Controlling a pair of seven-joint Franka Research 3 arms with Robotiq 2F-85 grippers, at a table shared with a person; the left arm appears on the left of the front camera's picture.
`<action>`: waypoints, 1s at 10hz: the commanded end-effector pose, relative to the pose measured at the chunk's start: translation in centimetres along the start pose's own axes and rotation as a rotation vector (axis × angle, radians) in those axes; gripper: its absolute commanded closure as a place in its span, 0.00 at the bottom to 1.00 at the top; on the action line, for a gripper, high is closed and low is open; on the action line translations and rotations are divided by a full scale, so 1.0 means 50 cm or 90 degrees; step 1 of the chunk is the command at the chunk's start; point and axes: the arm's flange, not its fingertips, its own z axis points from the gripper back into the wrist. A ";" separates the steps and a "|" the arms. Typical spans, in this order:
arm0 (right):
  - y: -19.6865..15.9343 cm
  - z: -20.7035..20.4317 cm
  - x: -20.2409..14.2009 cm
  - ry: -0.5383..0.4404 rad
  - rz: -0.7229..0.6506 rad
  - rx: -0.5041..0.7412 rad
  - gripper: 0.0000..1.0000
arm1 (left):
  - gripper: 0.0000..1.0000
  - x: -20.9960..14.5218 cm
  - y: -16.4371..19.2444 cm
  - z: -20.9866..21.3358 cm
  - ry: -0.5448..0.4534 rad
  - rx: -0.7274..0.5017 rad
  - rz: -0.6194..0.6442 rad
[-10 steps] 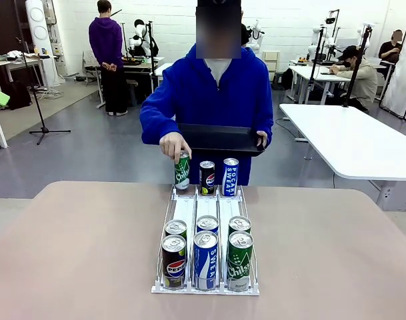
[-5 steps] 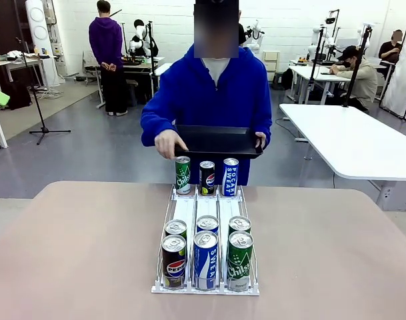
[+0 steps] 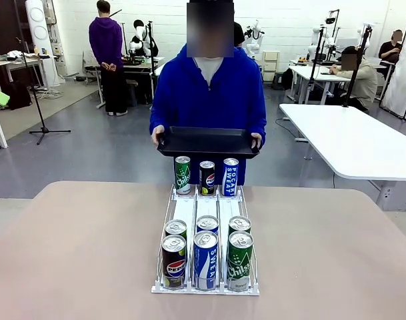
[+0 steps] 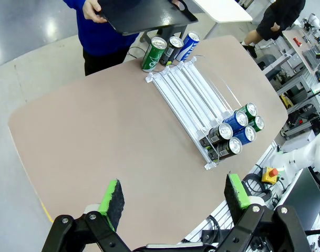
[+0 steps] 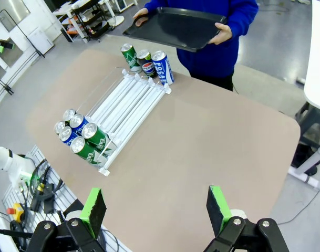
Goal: Retrieve and hand over the desired beverage to the person.
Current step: Pick up a can of the same type that the person held from the Automatic Can Dispenser.
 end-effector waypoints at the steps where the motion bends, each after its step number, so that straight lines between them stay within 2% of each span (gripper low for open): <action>1: 0.039 -0.047 0.039 0.074 0.014 -0.019 0.00 | 0.00 -0.001 0.003 0.001 -0.005 -0.009 -0.012; 2: 0.086 -0.102 0.085 0.169 0.000 -0.048 0.00 | 0.00 -0.001 0.003 0.001 -0.005 -0.009 -0.012; 3: 0.144 -0.171 0.140 0.238 -0.044 -0.073 0.00 | 0.00 -0.001 0.003 0.001 -0.005 -0.009 -0.012; 5: 0.249 -0.304 0.194 0.336 -0.124 -0.121 0.00 | 0.00 -0.001 0.003 0.001 -0.005 -0.009 -0.012; 7: 0.344 -0.460 0.222 0.356 -0.231 -0.249 0.00 | 0.00 -0.001 0.003 0.001 -0.005 -0.009 -0.012; 10: 0.425 -0.591 0.210 0.344 -0.252 -0.317 0.00 | 0.00 -0.001 0.003 0.001 -0.005 -0.009 -0.012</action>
